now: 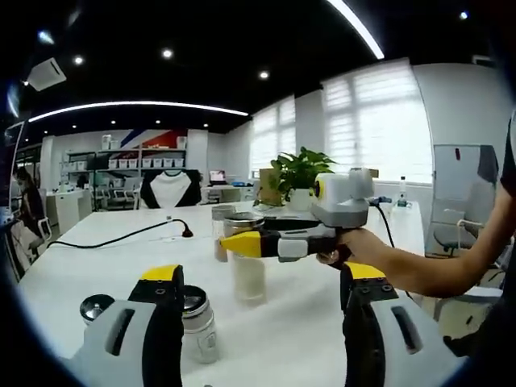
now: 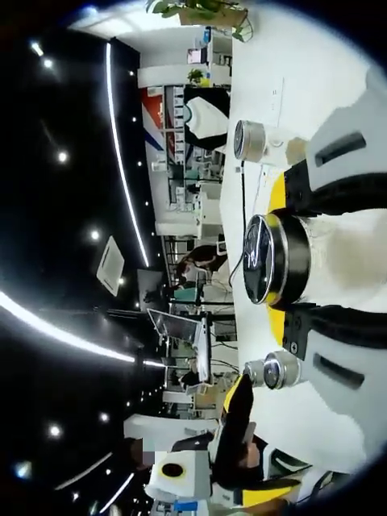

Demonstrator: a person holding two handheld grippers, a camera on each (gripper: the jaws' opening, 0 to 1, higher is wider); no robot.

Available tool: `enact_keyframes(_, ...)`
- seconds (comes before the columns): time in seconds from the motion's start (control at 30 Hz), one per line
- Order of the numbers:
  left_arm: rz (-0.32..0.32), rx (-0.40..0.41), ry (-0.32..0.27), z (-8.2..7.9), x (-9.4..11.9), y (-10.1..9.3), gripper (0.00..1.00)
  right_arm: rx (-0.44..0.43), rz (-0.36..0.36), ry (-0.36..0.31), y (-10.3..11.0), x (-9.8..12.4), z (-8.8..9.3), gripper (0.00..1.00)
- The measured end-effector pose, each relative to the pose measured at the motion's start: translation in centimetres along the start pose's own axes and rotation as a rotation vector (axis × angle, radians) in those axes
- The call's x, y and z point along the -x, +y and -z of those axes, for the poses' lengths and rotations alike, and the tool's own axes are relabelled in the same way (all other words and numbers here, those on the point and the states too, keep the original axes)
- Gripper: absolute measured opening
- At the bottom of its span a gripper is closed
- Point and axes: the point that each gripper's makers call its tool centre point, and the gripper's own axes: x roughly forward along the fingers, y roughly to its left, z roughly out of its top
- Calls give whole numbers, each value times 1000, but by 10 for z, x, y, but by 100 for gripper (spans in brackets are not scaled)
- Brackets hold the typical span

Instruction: Rotate the seasoning bottle until the label or dispensing opening points toward the visible target arrow and the bottle remains upright within the marked orientation range

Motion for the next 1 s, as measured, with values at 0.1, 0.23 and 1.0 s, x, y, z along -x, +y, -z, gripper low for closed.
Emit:
enact_keyframes(0.1, 7, -12, 1, 0, -1, -4, 84, -3, -3, -6, 4, 7, -1, 39)
enact_keyframes(0.23, 21, -20, 14, 3, -2, -9, 83, -2, -16, -13, 12, 17, -2, 39)
enact_keyframes(1.0, 134, -51, 59, 19, -22, -38, 82, -33, -109, 25, 49, 40, 10, 39)
